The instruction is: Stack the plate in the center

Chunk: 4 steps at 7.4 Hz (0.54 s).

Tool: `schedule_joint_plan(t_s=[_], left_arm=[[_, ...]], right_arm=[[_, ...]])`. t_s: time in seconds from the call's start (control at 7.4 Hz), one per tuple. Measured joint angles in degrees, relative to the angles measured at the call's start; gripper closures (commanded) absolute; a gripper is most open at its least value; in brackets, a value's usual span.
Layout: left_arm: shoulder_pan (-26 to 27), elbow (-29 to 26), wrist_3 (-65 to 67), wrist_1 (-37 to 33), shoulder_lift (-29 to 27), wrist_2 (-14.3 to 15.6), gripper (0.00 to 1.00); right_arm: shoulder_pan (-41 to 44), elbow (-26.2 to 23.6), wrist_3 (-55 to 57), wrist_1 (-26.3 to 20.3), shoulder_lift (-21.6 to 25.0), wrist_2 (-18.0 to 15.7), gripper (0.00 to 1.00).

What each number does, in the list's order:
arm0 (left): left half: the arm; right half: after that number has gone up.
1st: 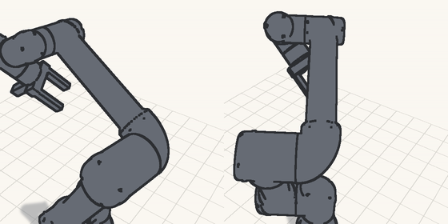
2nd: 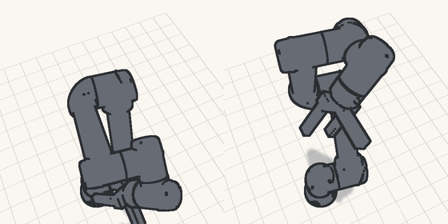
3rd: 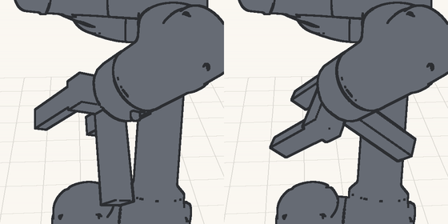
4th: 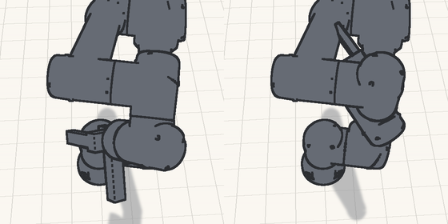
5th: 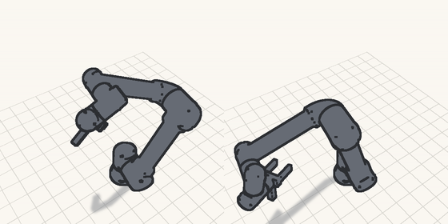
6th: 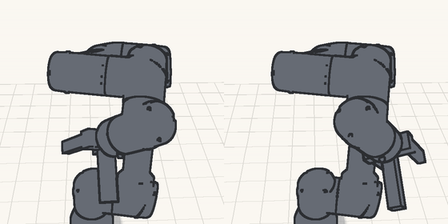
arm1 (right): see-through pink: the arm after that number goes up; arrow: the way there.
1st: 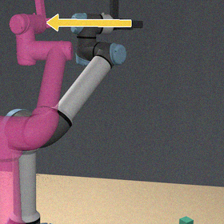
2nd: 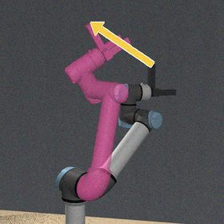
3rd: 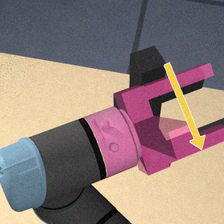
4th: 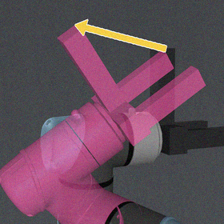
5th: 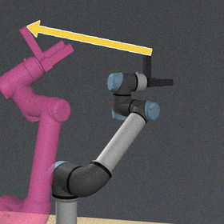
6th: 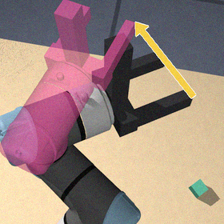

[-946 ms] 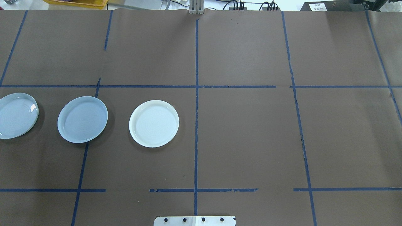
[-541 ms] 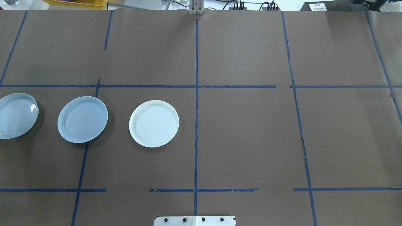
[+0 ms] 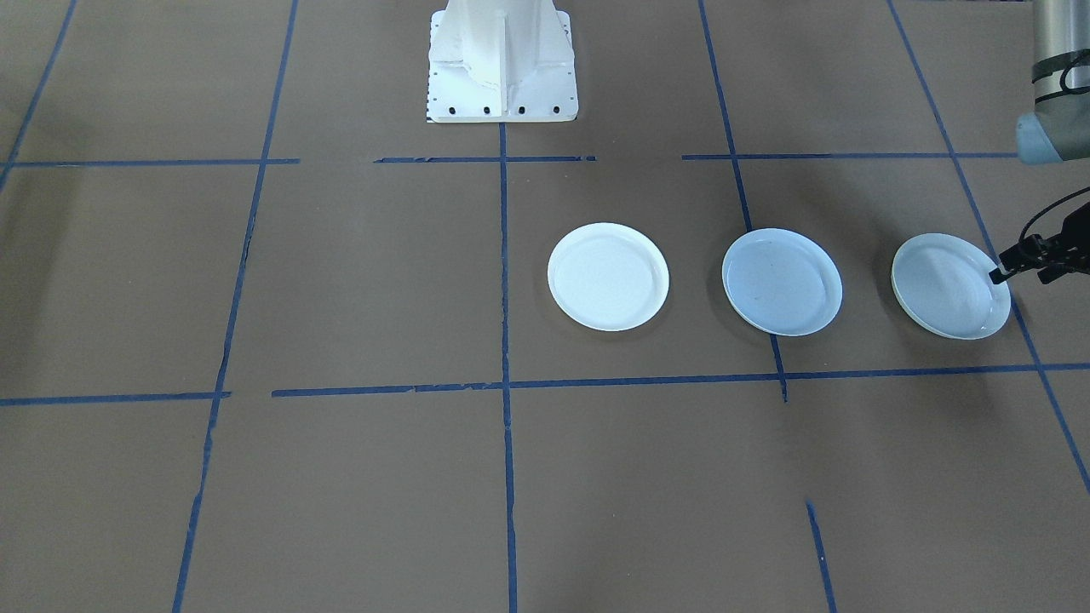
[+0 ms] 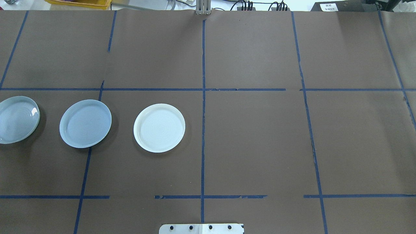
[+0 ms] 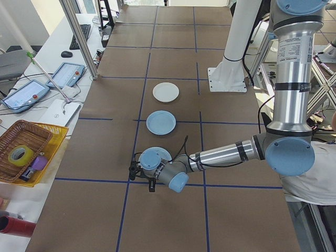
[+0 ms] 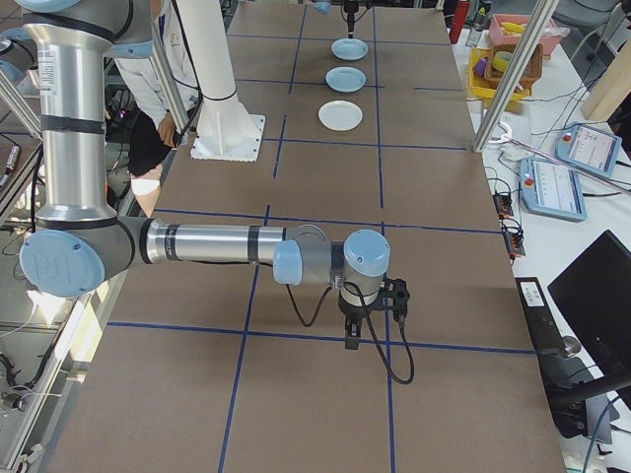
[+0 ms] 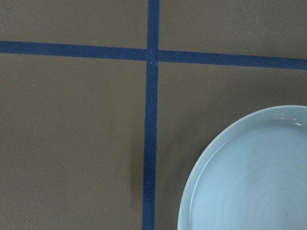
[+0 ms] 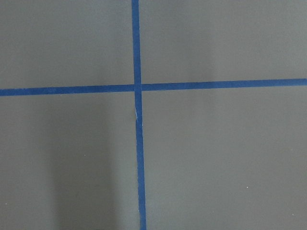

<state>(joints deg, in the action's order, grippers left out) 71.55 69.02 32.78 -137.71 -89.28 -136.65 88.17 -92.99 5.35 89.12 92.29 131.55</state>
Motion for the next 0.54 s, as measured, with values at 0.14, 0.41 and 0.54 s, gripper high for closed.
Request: schedule_joint_plan(t_s=[0.14,0.41,0.54], left_arm=[[-0.5,-0.7,0.3,0.0,-0.5,-0.1,0.57],[-0.9,-1.1,0.6,0.0,-1.0,-0.5,1.00],[-0.9,-1.2,0.6,0.1,-1.0,-1.3,1.00]], right_arm=[[0.0,0.0,0.0,0.0,0.0,0.0,0.00],[0.0,0.0,0.0,0.0,0.0,-0.1,0.00],[0.0,0.0,0.0,0.0,0.0,0.0,0.00]])
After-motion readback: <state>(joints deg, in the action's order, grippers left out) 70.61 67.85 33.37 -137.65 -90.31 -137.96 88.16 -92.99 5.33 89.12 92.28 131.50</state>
